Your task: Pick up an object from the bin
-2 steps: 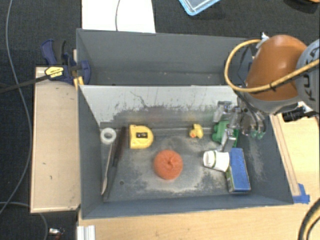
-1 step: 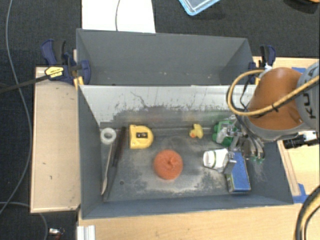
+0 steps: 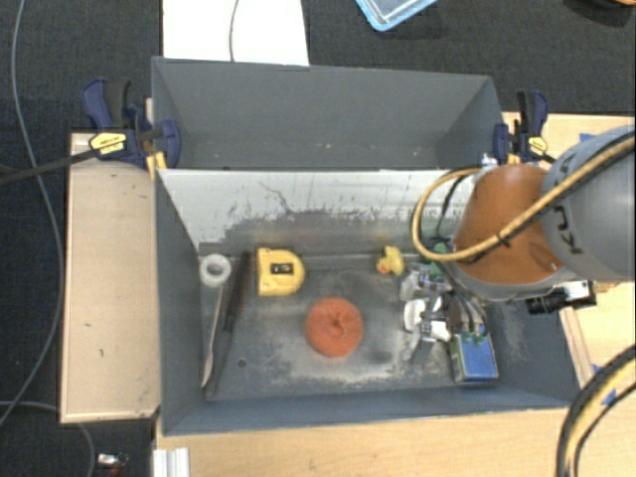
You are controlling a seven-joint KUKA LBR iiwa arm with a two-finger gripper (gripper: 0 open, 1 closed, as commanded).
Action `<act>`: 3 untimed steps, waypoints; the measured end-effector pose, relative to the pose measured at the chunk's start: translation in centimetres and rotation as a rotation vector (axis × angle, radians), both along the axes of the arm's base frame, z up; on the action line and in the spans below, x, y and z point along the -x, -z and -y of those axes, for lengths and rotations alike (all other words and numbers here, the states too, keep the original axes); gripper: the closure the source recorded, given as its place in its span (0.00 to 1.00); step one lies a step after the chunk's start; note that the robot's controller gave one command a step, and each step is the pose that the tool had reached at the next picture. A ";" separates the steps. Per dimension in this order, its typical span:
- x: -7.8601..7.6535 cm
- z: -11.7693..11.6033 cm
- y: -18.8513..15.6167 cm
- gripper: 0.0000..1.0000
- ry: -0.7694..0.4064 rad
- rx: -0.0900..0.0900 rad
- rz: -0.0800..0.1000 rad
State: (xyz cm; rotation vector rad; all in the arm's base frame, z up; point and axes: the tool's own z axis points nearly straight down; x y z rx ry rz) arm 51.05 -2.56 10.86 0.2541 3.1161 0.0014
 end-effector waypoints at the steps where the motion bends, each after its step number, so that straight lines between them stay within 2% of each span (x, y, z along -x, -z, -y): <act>1: 1.2 2.6 2.4 0.00 -0.090 -0.002 -0.003; 2: -1.6 6.1 -1.2 0.00 -0.081 0.000 -0.003; 3: -1.3 5.6 0.2 0.00 0.023 -0.001 -0.002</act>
Offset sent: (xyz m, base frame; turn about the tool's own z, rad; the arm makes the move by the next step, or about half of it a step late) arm 0.0364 -0.0814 0.0402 0.0431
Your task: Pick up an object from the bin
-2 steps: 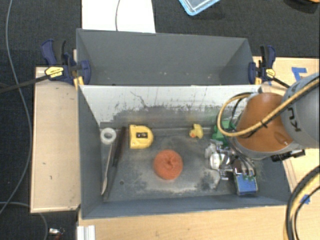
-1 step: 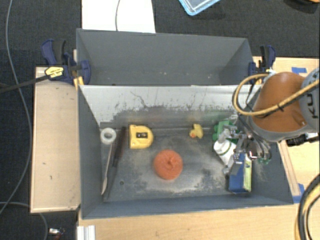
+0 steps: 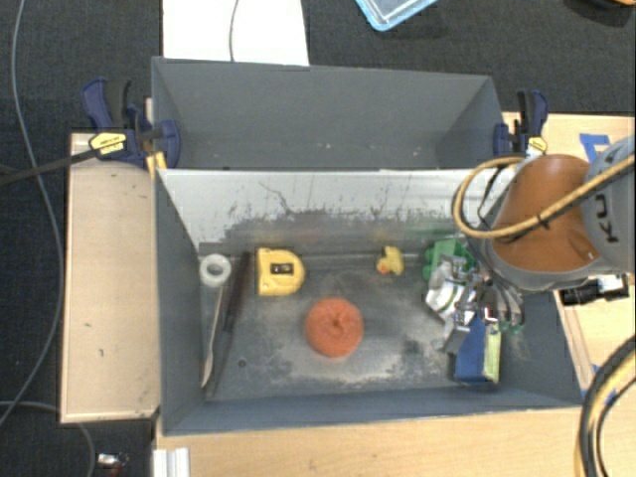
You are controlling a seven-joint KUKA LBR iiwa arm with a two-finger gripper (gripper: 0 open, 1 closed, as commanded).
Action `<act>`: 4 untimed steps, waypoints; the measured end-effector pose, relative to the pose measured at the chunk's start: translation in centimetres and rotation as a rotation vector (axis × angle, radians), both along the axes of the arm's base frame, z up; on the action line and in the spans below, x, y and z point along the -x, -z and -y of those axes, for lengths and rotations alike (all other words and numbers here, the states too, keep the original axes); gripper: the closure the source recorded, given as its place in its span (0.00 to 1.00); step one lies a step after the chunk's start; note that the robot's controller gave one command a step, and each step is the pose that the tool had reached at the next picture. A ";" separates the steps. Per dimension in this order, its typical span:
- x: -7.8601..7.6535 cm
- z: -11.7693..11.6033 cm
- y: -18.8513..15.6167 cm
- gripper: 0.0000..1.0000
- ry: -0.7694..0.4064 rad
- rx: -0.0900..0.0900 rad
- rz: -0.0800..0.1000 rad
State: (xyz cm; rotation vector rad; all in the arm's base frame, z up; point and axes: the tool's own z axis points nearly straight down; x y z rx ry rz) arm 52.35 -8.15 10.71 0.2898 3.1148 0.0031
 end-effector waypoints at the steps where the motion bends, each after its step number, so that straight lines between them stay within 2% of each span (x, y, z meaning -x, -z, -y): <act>1: -5.8 -6.5 -1.7 0.00 -0.061 0.004 0.006; 2: -5.5 -14.2 1.0 0.00 -0.065 0.001 -0.010; 3: -5.2 -13.8 0.9 0.00 -0.062 0.003 0.001; 4: -3.7 -14.7 2.3 0.00 -0.324 0.005 0.002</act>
Offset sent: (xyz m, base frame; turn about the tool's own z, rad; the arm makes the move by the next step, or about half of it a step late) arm 0.0542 0.1366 -0.0093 -0.0577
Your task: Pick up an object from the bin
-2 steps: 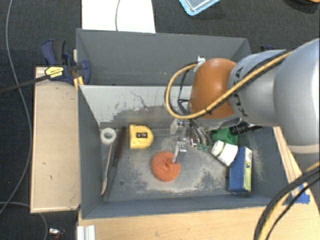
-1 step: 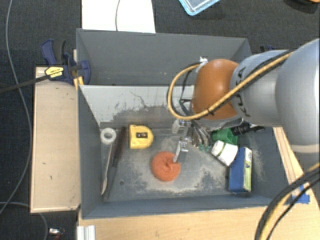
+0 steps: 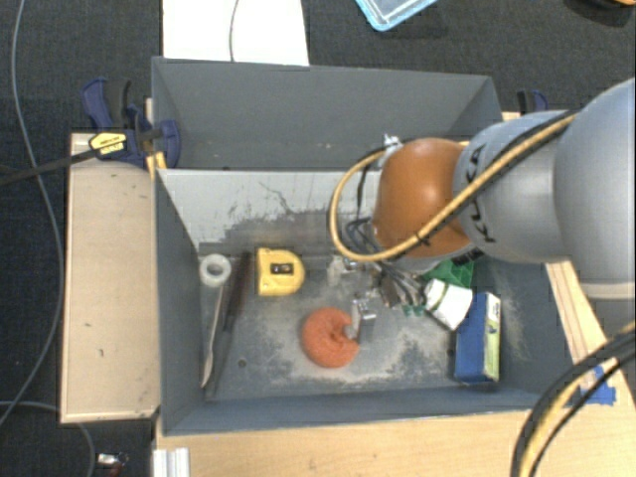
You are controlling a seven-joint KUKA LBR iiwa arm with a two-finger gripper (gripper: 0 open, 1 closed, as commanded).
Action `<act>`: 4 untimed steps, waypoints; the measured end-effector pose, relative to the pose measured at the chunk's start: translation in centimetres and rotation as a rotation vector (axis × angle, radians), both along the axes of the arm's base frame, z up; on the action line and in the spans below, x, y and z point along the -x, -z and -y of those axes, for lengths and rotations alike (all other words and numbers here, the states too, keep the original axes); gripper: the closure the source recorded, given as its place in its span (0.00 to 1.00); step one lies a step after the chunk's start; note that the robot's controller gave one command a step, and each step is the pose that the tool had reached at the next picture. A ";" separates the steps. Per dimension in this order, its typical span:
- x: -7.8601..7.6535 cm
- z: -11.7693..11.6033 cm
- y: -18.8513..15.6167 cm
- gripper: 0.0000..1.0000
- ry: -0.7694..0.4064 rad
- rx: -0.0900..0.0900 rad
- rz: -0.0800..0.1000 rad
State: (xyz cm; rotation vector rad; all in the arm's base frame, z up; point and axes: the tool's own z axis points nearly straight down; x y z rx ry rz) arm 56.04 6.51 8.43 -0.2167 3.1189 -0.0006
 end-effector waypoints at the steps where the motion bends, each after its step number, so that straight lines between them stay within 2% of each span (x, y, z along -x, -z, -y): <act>1: 5.4 -2.8 0.9 1.00 -0.079 0.002 0.009; 2: 5.4 -2.8 0.9 1.00 -0.079 0.002 0.009; 3: 7.7 -5.7 -3.8 1.00 -0.092 0.003 0.005; 4: 6.7 -5.7 -12.8 1.00 -0.077 0.003 0.006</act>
Offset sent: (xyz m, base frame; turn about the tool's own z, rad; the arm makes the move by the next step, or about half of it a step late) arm 0.0000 0.0000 0.0000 0.0000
